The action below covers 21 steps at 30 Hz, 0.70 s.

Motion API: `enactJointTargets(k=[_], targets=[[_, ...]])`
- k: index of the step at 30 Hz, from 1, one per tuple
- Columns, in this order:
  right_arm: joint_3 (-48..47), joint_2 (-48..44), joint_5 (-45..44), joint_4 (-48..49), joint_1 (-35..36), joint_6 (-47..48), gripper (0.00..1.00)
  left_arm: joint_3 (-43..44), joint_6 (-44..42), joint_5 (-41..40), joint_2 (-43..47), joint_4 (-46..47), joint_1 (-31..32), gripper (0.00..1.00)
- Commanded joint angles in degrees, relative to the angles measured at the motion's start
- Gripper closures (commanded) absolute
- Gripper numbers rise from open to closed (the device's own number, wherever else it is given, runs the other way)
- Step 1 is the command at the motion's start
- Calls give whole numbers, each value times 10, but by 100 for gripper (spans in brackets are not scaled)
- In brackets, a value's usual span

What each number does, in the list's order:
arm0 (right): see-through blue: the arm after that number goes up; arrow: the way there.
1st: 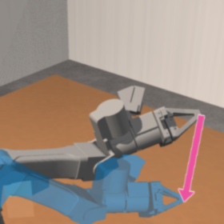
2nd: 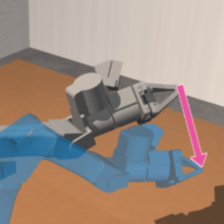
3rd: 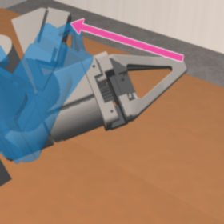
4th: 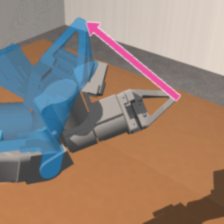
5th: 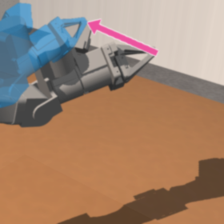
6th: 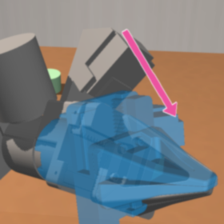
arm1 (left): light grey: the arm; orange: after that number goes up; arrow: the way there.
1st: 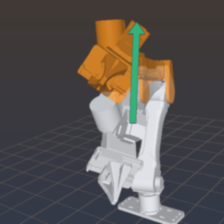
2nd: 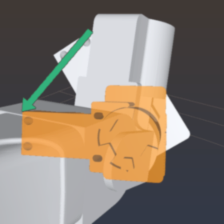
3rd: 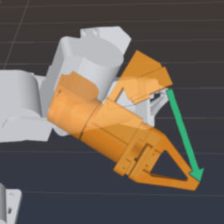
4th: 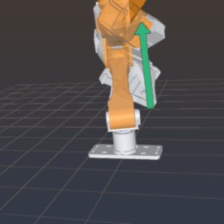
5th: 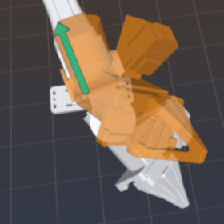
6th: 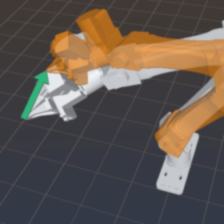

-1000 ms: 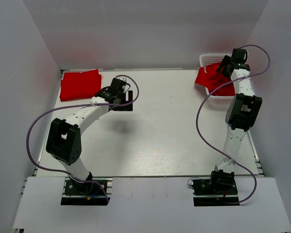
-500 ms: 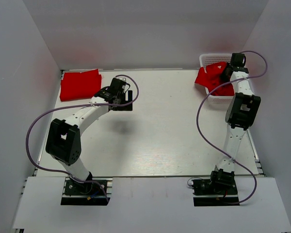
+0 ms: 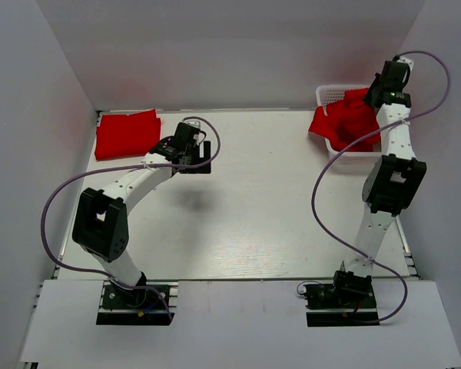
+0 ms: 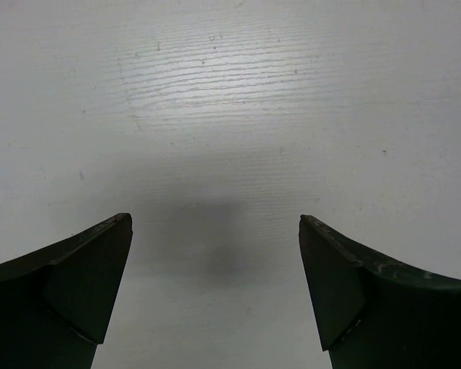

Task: Fold and stack the t-shirts
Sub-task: Grab crumpled tshirt from bin with the right arm, then move the tshirt to the center of the board

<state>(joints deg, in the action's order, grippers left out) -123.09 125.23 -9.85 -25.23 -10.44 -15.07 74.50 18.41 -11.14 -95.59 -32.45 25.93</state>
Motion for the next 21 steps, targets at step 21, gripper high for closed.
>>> enactJointTargets(k=[21], targets=[[-70, -288, 468, 185, 26, -73, 100, 27, -14, 19, 41, 13, -8, 0]])
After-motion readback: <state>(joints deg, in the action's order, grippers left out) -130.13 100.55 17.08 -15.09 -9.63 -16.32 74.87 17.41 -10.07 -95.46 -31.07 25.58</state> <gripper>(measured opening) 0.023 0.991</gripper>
